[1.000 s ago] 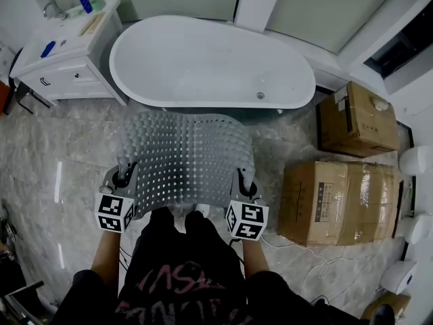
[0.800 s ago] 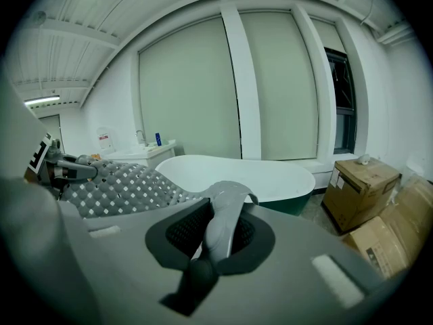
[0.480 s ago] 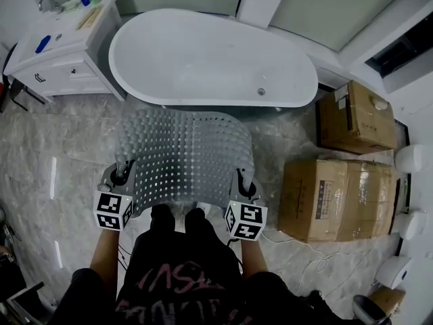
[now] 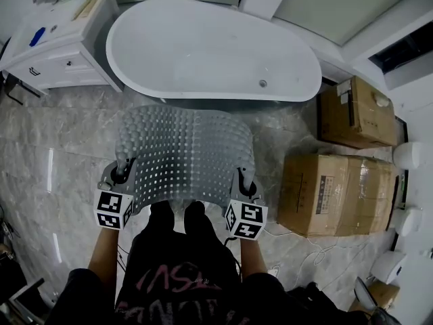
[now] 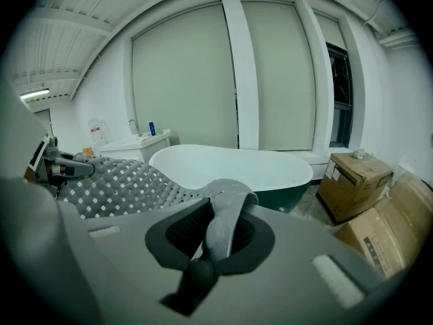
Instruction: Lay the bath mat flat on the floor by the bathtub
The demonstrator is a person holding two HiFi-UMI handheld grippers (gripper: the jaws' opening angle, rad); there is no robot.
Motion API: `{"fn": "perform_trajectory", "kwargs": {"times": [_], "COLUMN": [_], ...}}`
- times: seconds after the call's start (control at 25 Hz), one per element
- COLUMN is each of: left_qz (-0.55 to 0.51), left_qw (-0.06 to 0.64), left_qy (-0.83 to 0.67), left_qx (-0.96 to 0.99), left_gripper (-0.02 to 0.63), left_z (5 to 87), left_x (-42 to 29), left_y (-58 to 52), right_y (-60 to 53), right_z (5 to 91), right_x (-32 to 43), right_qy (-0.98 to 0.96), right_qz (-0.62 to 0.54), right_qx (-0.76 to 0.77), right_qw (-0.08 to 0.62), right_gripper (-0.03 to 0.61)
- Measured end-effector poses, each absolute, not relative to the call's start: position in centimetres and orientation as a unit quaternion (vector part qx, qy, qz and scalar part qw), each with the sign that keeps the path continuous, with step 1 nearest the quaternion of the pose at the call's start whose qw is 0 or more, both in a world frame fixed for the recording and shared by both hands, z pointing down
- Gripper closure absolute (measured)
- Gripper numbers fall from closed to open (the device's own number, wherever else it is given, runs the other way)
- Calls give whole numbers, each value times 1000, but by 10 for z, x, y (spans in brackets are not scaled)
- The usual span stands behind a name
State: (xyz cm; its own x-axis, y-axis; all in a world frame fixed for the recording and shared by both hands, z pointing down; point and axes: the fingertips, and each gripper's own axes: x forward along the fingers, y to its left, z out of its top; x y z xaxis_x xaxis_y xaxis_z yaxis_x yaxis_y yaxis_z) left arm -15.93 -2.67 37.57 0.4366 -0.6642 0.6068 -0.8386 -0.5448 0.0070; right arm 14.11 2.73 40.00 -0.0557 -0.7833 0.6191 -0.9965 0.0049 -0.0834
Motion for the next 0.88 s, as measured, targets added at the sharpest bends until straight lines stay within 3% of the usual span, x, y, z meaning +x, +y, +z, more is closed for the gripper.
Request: {"fn": "perform_trajectory", "kwargs": {"times": [0.88], "left_qz": [284], "left_qw": [173], "left_qy": [-437], "left_qx": [836], "left_gripper": [594], "left_z": [414], "left_x": [-175], "left_y": [-43], "right_y": [23], "right_z": [426], "right_x": [128], "right_qy": [-672], "right_qz": [253], "right_qx": [655], "right_qw": [236], "right_gripper": [526]}}
